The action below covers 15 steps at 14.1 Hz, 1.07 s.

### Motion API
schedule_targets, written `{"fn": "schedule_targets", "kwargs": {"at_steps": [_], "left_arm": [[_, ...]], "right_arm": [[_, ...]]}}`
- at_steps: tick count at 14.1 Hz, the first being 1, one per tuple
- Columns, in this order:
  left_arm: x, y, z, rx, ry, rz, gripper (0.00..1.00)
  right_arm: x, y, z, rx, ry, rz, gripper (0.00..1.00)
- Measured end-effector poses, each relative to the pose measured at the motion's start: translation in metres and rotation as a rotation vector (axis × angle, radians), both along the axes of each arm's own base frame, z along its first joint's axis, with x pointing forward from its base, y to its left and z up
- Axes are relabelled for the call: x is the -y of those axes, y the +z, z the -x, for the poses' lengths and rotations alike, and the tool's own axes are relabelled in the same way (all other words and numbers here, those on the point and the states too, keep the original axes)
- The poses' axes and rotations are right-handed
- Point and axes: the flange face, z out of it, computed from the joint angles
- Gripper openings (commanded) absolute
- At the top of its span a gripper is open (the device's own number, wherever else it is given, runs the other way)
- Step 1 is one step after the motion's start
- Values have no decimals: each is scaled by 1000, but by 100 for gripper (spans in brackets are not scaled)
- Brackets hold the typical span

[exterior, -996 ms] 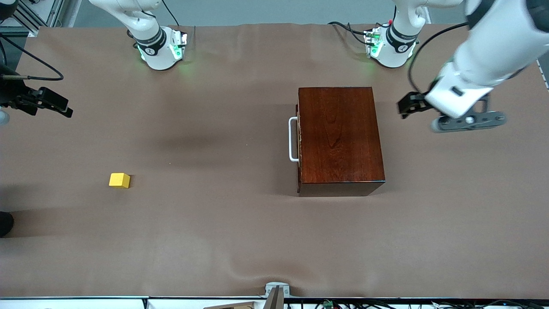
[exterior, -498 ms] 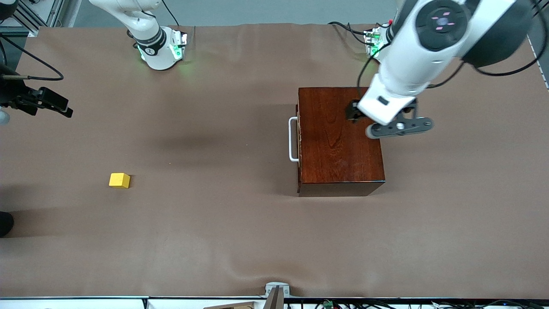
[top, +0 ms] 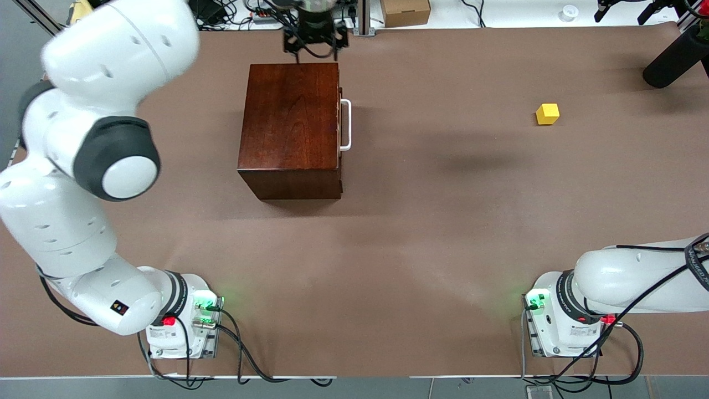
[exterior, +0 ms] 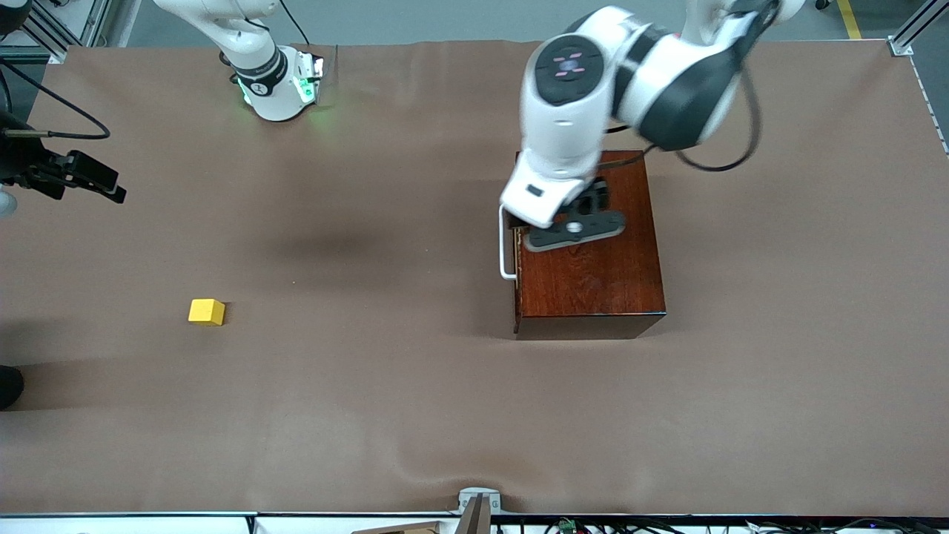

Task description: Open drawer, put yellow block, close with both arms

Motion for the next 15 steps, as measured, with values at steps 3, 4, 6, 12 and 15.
{"fn": "schedule_targets", "kwargs": {"at_steps": [3,4,6,12,15], "left_arm": [[48,-34,8,61,41,24,100],[60,-44,11,74,50,39,100],[76,-58,17,90,51,39,100],[113,-86,45,141,25,-21,100],[120,-99,51,130,12,-36,100]], "right_arm": [[0,0,0,0,0,0,100],[0,0,0,0,0,0,100],[0,0,0,0,0,0,100],[0,0,0,0,0,0,100],[0,0,0,0,0,0,100]]}}
